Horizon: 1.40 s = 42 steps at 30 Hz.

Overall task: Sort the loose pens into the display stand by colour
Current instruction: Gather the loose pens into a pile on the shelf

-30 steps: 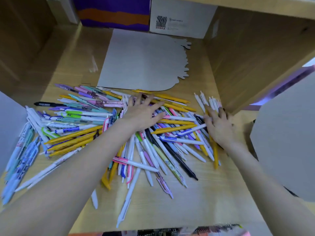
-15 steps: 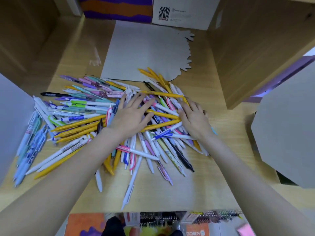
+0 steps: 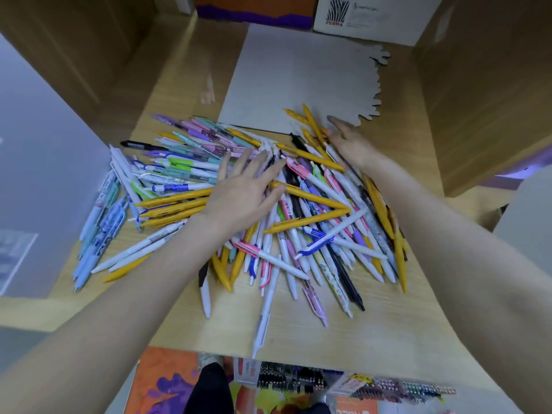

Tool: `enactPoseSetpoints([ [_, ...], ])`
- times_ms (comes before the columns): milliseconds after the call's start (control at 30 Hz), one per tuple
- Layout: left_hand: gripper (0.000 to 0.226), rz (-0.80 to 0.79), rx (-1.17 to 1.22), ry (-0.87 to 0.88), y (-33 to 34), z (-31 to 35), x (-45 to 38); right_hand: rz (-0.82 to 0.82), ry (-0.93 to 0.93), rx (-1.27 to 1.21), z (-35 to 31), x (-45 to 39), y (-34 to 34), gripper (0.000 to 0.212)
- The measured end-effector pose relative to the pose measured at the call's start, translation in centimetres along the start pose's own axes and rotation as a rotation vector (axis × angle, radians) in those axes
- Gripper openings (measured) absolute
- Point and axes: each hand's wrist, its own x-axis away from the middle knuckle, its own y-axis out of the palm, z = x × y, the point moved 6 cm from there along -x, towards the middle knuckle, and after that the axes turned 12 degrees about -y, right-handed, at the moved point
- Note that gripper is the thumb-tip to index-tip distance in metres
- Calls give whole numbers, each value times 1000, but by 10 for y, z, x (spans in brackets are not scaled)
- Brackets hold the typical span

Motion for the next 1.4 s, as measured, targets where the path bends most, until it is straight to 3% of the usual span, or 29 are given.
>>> enactPoseSetpoints([
  [133,54,-46,7,-63,11,-13,1,-68,-9,250,-16,-5,15,45],
  [300,65,24,40,-79,16,-23,3,-129,-252,204,-34,3,39,43],
  [433,70,108,91,-66,6,-26,7,-149,-228,281,-40,-1,44,45],
  [667,58,183,163,115,1,-7,62,163,-34,30,-2,66,-31,44],
  [767,57,178,186,240,9,14,103,98,91,2,30,144,-47,61],
  [900,60,106,-7,542,49,49,161,-233,118,112,47,242,-1,111],
  [967,57,109,-81,516,68,40,159,-317,58,254,50,264,25,121],
  [1033,55,115,-113,464,72,33,152,-257,44,318,44,263,35,126],
  [1400,49,264,-108,294,59,31,136,-179,58,321,-3,227,57,132],
])
